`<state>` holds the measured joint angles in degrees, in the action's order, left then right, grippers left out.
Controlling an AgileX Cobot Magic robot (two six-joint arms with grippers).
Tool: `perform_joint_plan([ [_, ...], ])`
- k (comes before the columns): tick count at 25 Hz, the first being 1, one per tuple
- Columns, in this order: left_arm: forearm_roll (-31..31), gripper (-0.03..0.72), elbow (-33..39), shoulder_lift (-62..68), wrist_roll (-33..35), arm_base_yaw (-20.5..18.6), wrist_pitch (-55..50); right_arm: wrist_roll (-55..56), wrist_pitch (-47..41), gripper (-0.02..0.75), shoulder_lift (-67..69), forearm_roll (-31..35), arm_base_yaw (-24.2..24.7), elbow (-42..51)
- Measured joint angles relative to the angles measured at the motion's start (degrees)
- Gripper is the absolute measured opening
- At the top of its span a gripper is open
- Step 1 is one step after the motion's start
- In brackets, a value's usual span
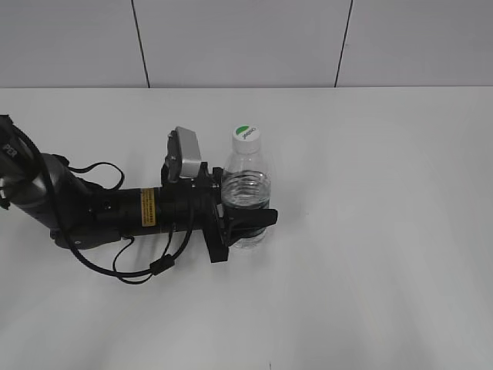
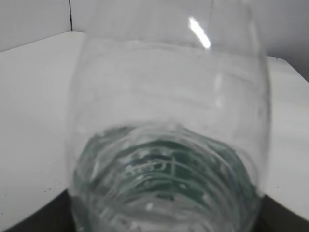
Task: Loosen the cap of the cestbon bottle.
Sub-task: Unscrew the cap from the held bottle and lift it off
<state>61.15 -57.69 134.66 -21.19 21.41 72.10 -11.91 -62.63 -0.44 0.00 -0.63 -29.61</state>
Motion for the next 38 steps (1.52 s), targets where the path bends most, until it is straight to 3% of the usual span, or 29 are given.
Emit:
perform_joint_plan([
  [11,-0.02,0.408,0.00,0.00,0.00,0.00,0.00,-0.06,2.02,0.512,0.68,0.00,0.00,-1.05],
  [17,-0.20,0.408,0.00,0.00,0.00,0.00,0.00,-2.92,7.29,0.512,15.64,0.00,0.00,-7.04],
  [26,-0.74,0.408,0.00,0.00,0.00,0.00,0.00,-3.90,9.51,0.512,40.99,0.83,0.00,-22.61],
  [30,-1.40,0.408,0.00,0.00,0.00,0.00,-0.11,-3.85,9.63,0.512,53.42,5.61,0.00,-31.92],
  [38,-1.63,0.408,0.00,0.00,0.00,0.00,-0.11,-3.85,2.20,0.512,72.83,9.97,0.00,-49.06],
])
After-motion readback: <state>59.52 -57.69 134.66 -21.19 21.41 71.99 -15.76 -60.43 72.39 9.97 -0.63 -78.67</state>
